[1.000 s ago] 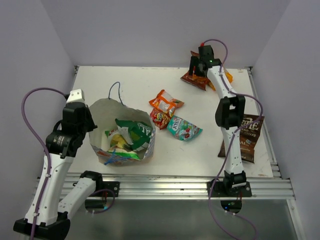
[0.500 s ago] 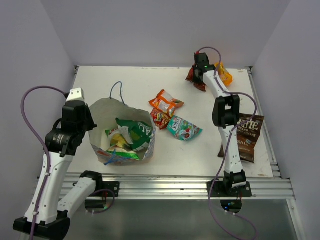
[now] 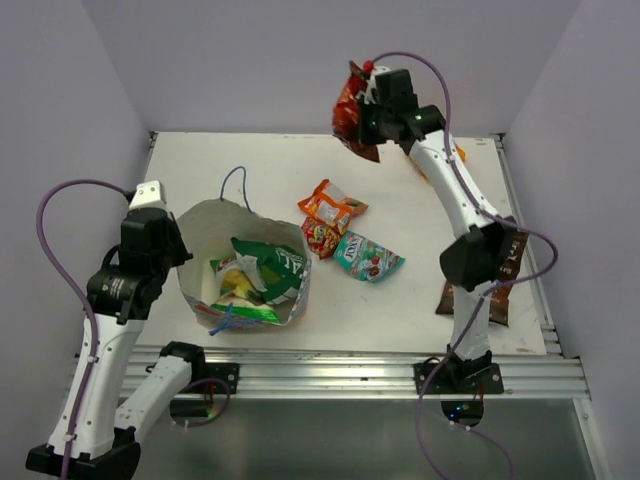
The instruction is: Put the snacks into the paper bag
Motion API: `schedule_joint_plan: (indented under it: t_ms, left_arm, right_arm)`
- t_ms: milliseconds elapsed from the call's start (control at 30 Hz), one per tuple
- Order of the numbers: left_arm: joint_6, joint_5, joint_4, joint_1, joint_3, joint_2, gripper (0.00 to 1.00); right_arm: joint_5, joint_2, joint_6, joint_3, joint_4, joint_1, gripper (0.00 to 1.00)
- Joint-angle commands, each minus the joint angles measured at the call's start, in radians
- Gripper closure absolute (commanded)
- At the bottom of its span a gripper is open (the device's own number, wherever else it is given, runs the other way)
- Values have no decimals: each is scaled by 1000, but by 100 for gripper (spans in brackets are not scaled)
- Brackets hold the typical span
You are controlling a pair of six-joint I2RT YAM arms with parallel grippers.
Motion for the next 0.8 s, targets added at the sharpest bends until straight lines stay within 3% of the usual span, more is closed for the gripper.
schedule_joint_plan:
  t_ms: [0,67,233,400,567,767]
  left_arm:
    - [1,13,20,-4,-22,-24,100]
    - [10,22,27,-4,-43,-33,100]
    - [12,51,45,-4,-75,-50,100]
    - [15,63,51,-4,-81,-56,100]
    - [15,68,57,-4,-91,-67,100]
    - [9,57,42,-4,-92,-89,100]
  right_arm:
    - [-153,-295,6,63,-83,202,100]
    - [-248,-359,44,66,-152,256,100]
    - [-490,-485,153,-87,-145,411,100]
    - [-598,-500,130,-212,-195,562,100]
    - [-634,-442,75,-288,-221,648,100]
    - [-599,-333,47,-247,-191,675,100]
